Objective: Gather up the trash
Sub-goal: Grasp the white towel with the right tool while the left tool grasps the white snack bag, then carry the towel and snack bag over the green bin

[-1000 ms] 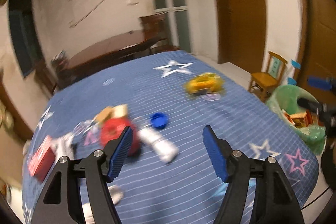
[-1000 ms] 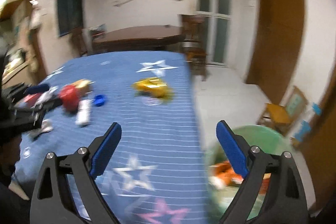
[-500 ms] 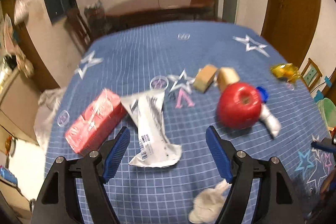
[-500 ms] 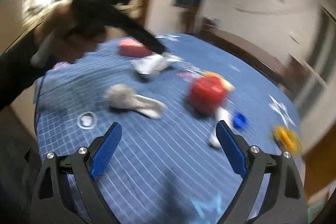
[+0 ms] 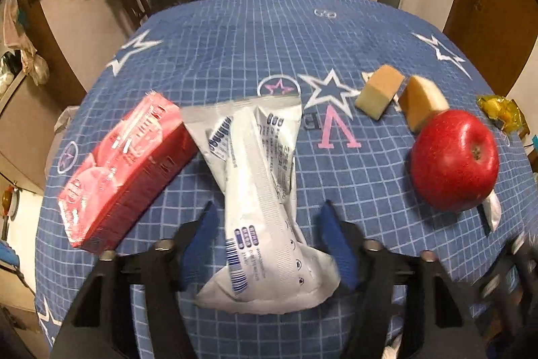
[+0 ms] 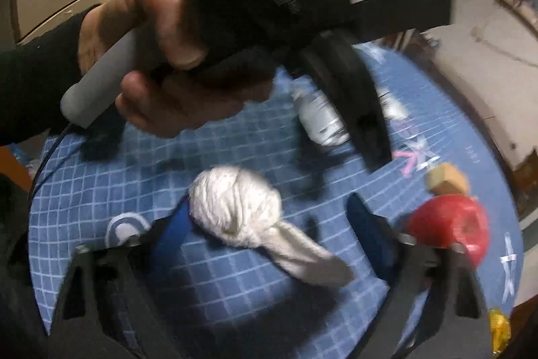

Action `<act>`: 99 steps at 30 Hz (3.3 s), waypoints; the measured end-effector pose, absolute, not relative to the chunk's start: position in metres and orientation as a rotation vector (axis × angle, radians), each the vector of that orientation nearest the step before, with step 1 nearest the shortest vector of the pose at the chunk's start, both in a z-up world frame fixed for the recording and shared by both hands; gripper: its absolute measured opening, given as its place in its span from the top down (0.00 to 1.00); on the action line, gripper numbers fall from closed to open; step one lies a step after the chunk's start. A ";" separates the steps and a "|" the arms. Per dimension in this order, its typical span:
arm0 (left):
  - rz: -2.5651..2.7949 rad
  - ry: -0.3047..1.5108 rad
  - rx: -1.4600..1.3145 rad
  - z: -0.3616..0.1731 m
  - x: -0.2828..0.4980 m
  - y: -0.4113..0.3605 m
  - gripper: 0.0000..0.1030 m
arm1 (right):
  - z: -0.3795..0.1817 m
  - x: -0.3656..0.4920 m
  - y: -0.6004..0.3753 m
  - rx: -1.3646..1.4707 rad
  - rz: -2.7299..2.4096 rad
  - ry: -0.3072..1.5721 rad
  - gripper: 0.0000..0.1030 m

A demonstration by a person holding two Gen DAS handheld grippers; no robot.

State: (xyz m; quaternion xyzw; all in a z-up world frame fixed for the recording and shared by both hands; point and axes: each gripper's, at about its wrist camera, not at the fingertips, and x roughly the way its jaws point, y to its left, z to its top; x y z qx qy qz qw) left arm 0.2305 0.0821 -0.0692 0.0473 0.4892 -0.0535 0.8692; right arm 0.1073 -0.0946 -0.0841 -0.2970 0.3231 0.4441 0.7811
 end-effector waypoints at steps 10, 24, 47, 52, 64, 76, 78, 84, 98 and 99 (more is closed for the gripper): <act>-0.087 0.943 0.074 -0.060 0.218 0.085 0.68 | -0.078 0.087 -0.100 -0.498 0.987 0.764 0.63; 0.037 0.749 0.186 -0.012 0.130 0.045 0.68 | -0.033 0.025 -0.210 -0.102 0.626 0.694 0.63; -0.138 0.604 0.323 0.026 0.075 -0.105 0.68 | 0.014 -0.039 -0.366 0.046 0.090 0.491 0.63; -0.205 0.574 0.358 0.034 0.067 -0.146 0.68 | 0.021 -0.050 -0.398 0.055 -0.005 0.455 0.63; -0.411 0.542 0.428 0.041 0.051 -0.258 0.68 | 0.037 -0.072 -0.478 0.065 -0.245 0.436 0.63; -0.625 0.519 0.449 0.041 0.036 -0.358 0.68 | 0.030 -0.092 -0.538 0.106 -0.440 0.475 0.63; -0.644 0.509 0.458 0.039 0.031 -0.371 0.68 | 0.029 -0.096 -0.543 0.107 -0.457 0.474 0.63; -0.716 0.511 0.486 0.028 0.023 -0.408 0.68 | 0.028 -0.103 -0.552 0.099 -0.492 0.475 0.63; -0.917 0.616 0.488 -0.001 0.027 -0.456 0.68 | 0.013 -0.106 -0.581 0.167 -0.551 0.550 0.63; -0.920 0.620 0.490 -0.003 0.027 -0.456 0.68 | 0.013 -0.106 -0.582 0.172 -0.551 0.554 0.63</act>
